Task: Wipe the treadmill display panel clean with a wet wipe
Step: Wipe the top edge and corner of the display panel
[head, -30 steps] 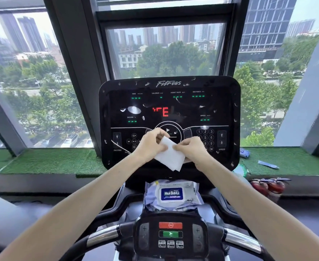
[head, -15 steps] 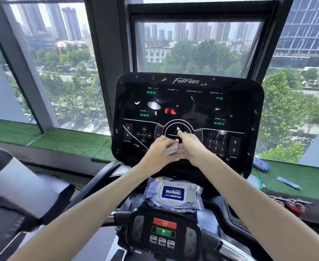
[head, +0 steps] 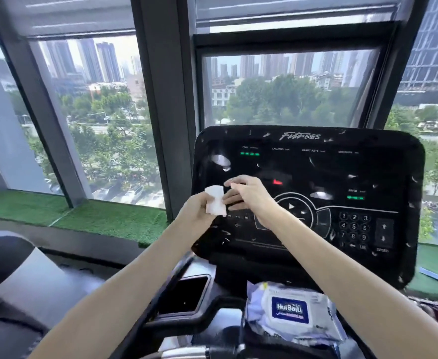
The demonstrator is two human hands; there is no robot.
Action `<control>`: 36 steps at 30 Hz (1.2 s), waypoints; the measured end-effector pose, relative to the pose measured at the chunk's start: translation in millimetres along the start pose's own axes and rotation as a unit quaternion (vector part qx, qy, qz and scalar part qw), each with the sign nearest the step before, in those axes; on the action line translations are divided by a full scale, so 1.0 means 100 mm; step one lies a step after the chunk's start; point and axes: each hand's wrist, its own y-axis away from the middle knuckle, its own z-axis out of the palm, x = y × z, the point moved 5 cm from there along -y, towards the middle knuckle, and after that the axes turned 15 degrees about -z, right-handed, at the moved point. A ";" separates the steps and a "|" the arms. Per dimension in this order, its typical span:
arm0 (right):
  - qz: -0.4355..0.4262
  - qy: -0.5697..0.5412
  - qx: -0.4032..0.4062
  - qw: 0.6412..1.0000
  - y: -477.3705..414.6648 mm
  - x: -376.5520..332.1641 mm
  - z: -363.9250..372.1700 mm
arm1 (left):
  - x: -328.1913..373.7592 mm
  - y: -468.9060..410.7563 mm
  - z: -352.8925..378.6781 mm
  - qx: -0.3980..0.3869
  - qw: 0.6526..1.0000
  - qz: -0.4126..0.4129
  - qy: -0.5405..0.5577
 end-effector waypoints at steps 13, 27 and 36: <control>-0.208 0.495 0.027 0.843 -0.59 0.06 0.47 | 1.79 -0.28 0.25 0.216 0.723 0.465 -0.463; -0.233 0.723 -0.036 0.649 -0.72 0.22 0.54 | 1.59 -0.56 0.36 0.030 0.530 0.509 -0.677; -0.262 0.706 -0.026 0.657 -0.73 0.22 0.51 | 1.51 -0.51 0.42 -0.037 0.530 0.467 -0.707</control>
